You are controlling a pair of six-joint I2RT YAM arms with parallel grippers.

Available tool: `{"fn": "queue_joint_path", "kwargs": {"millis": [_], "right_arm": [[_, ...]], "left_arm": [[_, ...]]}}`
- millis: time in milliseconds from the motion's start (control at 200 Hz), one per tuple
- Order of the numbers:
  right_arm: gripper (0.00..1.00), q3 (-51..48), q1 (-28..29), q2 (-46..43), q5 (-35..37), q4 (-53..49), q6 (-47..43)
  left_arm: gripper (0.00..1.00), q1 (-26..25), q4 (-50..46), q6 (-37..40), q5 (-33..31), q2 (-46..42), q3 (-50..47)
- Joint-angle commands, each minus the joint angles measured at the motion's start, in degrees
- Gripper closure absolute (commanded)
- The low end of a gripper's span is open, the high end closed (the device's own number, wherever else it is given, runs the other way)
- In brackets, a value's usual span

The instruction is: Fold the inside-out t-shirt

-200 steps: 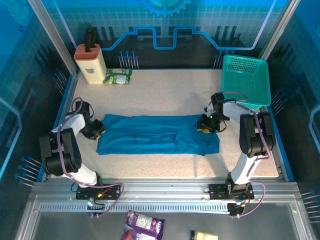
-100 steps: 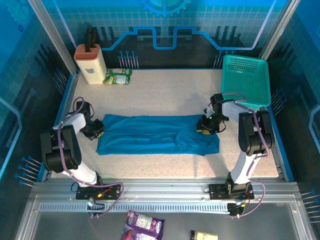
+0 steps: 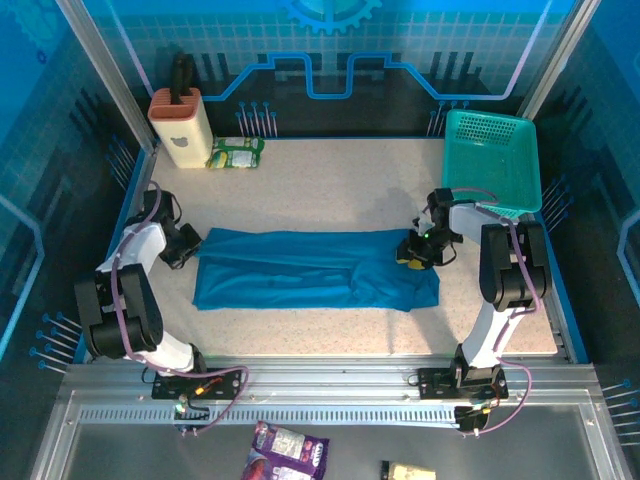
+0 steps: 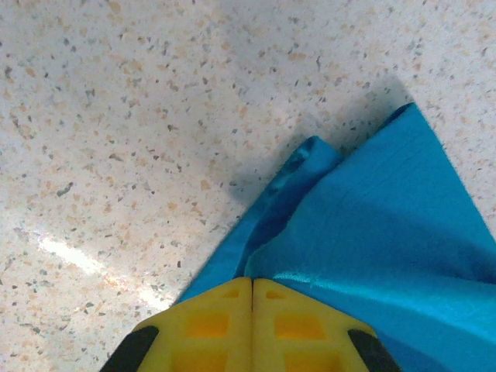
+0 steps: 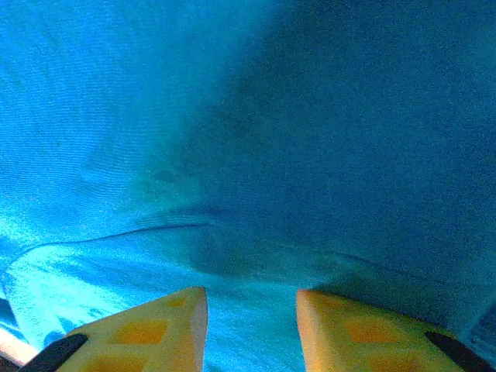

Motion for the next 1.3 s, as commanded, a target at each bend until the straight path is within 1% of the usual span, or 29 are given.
{"fn": "queue_joint_path", "kwargs": {"millis": [0, 120, 155, 205, 280, 405, 495, 640, 800, 926, 1051, 1136, 1296], "right_arm": [[0.62, -1.56, -0.88, 1.09, 1.31, -0.59, 0.25], [0.62, -1.59, -0.91, 1.03, 1.25, -0.58, 0.33], [0.62, -1.48, -0.91, 0.98, 1.03, -0.58, 0.30], [0.62, -1.38, -0.90, 0.68, 0.73, -0.67, 0.34], [0.62, -1.43, -0.92, -0.83, 0.36, -0.25, 0.49], [0.62, -0.86, -0.92, -4.47, 0.42, -0.05, 0.60], [0.62, 0.15, -0.98, -6.18, 0.74, -0.74, 0.67], [0.62, 1.73, -0.92, -6.11, -0.18, -1.28, 0.15], [0.62, 2.69, 0.06, -4.20, -1.03, -2.27, -1.28], [0.62, 2.96, 0.52, -1.86, -1.74, -3.20, -2.44], [0.62, 2.48, 0.62, 0.09, -0.96, -3.87, -3.20], [0.62, 2.18, 0.61, 0.88, -0.64, -3.94, -3.37], [0.62, 1.99, 0.63, 1.55, -0.60, -3.68, -3.35]], "left_arm": [[1.00, 0.57, -1.56, 0.26, -1.37, 0.82, -2.41], [0.98, 0.58, -0.43, -0.19, -1.29, 1.69, -5.05], [0.95, 0.59, -0.35, -0.21, -1.17, 2.11, -5.30], [0.90, 0.54, -0.55, -0.52, -1.02, 2.67, -5.19], [0.87, 0.56, -0.95, -0.50, 0.24, 1.61, -4.42], [0.79, 0.52, -1.88, -1.09, 1.72, -3.06, -2.43], [0.76, -0.15, -3.66, 0.15, 2.78, -3.20, 0.90], [0.73, -2.74, -5.86, 4.25, 4.58, 3.12, 7.57], [0.70, -5.01, -9.23, 8.02, 3.13, 13.33, 16.08], [0.68, -5.72, -9.84, 10.33, 2.84, 18.97, 20.66], [0.64, -5.75, -12.46, 12.20, 0.88, 22.97, 25.03], [0.64, -5.73, -13.79, 13.27, 0.04, 24.84, 27.46], [0.64, -5.80, -14.57, 14.06, 3.74, 28.14, 30.87]]}}
